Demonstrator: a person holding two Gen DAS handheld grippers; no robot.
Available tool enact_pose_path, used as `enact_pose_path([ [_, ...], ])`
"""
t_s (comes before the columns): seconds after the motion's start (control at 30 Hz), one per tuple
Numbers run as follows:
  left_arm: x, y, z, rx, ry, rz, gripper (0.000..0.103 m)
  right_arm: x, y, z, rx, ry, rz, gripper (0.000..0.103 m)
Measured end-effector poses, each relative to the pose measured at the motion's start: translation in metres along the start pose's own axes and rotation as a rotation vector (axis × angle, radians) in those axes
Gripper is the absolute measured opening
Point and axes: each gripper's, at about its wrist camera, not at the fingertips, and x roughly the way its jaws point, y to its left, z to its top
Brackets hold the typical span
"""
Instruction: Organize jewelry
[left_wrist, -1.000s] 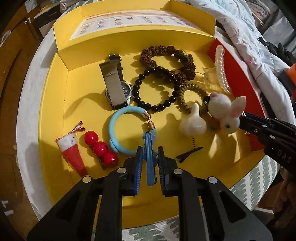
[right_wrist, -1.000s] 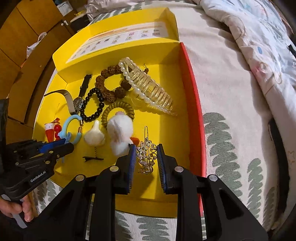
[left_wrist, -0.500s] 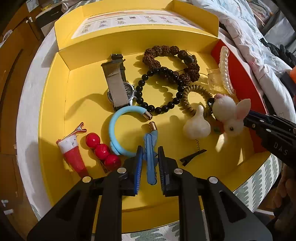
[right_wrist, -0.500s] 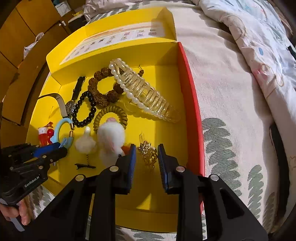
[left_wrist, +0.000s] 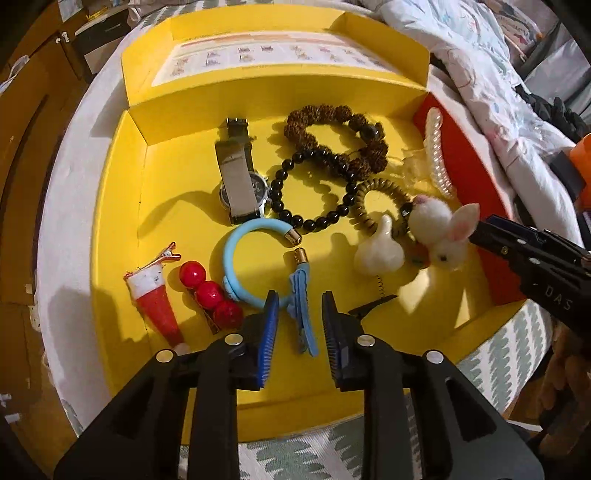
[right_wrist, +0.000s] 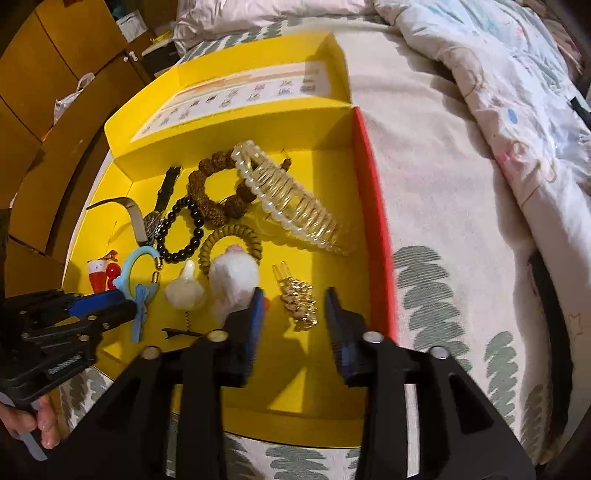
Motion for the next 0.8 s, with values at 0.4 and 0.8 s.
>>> enact_pose_path([
  [0.4,-0.053,0.021,-0.010,-0.067,-0.163,0.002,0.065,-0.050,-0.012,0.000,0.045,-0.218,0.115,0.051],
  [0.8,-0.078,-0.004,-0.034,-0.063,-0.324,0.063,0.084,-0.094,-0.011,-0.019,0.063,-0.377,0.138,0.081],
])
